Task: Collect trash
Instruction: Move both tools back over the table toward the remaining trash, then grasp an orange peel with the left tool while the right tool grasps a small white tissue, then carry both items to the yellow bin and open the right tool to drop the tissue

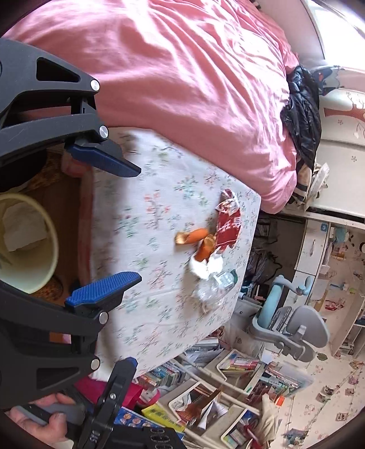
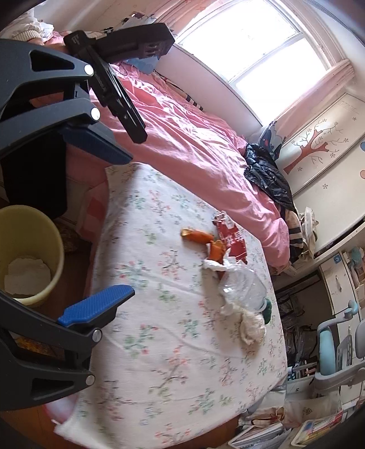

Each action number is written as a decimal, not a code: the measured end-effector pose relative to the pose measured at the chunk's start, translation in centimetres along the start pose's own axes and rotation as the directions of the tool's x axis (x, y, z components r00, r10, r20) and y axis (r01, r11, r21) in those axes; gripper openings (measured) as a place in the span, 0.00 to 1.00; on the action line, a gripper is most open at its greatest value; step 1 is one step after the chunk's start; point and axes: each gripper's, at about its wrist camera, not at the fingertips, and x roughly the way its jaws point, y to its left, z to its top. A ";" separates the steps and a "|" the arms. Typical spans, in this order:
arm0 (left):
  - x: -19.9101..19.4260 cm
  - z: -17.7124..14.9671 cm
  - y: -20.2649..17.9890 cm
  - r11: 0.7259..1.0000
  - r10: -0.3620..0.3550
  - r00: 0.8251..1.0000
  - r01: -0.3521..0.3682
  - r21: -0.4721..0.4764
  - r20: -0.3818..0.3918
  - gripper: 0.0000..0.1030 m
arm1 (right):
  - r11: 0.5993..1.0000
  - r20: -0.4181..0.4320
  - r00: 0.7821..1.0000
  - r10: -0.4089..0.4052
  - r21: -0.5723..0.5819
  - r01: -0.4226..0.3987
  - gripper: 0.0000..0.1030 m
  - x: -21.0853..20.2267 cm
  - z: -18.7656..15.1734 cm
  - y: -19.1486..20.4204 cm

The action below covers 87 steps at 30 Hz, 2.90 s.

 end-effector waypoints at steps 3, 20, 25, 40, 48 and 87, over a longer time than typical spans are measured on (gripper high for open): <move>2.6 1.9 0.1 1.000 0.004 1.000 -0.004 0.003 -0.024 0.65 | 1.000 -0.008 1.000 0.010 0.027 -0.010 0.82 1.5 2.0 -0.9; 19.7 8.1 -2.1 0.999 0.018 0.975 -0.006 0.051 -0.220 0.65 | 0.970 -0.034 0.998 0.048 0.242 -0.038 0.54 12.9 8.5 -5.9; 21.2 8.7 -1.8 0.997 0.005 0.971 0.013 0.070 -0.239 0.59 | 0.963 -0.036 0.998 0.056 0.265 -0.044 0.47 14.8 9.6 -6.6; 19.1 11.8 1.2 0.997 -0.077 0.981 0.076 -0.013 -0.181 0.16 | 0.985 0.032 0.992 0.119 0.126 -0.122 0.07 10.8 10.9 -3.6; 16.7 12.2 2.1 0.996 -0.091 0.987 0.087 -0.032 -0.131 0.16 | 0.988 0.120 0.985 0.121 0.083 -0.131 0.07 5.3 10.8 -3.3; 6.7 5.6 -1.9 0.990 -0.088 0.996 0.090 0.104 -0.023 0.16 | 0.988 -0.053 0.987 0.154 -0.015 -0.155 0.07 0.2 -2.7 1.4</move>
